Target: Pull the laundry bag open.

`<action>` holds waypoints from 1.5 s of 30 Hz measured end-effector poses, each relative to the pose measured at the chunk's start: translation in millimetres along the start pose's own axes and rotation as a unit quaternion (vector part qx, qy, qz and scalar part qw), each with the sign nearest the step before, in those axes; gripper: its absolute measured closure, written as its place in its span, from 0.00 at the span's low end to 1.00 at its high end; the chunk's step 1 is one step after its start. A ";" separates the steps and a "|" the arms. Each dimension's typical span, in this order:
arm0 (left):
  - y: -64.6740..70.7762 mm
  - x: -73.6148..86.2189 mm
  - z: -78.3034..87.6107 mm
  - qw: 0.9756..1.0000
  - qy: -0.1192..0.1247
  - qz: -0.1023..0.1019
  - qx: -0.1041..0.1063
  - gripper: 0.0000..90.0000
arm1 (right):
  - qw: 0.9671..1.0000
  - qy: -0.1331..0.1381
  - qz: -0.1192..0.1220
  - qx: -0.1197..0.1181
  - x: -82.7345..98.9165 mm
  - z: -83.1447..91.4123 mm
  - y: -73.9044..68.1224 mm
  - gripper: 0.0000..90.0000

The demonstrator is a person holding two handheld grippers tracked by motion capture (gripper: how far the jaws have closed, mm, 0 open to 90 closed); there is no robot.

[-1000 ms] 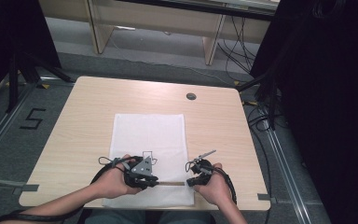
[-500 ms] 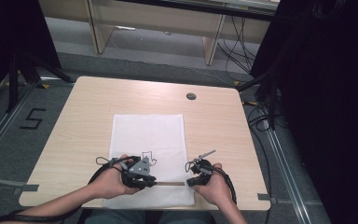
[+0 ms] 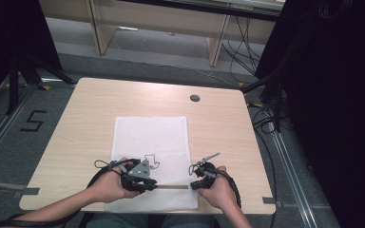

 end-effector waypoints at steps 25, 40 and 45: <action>-4.3 11.1 10.6 1.000 0.001 0.014 -0.001 0.91 | 1.000 -0.007 0.014 0.010 -1.6 -1.2 -1.8 1.00; -13.4 26.3 26.6 0.999 -0.007 0.032 -0.019 0.91 | 1.000 -0.010 0.016 0.021 -2.2 -1.5 -4.6 1.00; -11.6 28.3 27.8 0.999 -0.005 0.029 -0.019 0.91 | 1.000 -0.010 0.016 0.020 -2.1 -1.5 -4.5 1.00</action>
Point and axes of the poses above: each handheld gripper's, and its own axes: z roughly backward along the jaws, x roughly out of its underside, y roughly to its right, the point moved 1 cm from there along -z, roughly forward along the jaws, and after that the axes turned 15 degrees about -x, right-handed, at the moved point
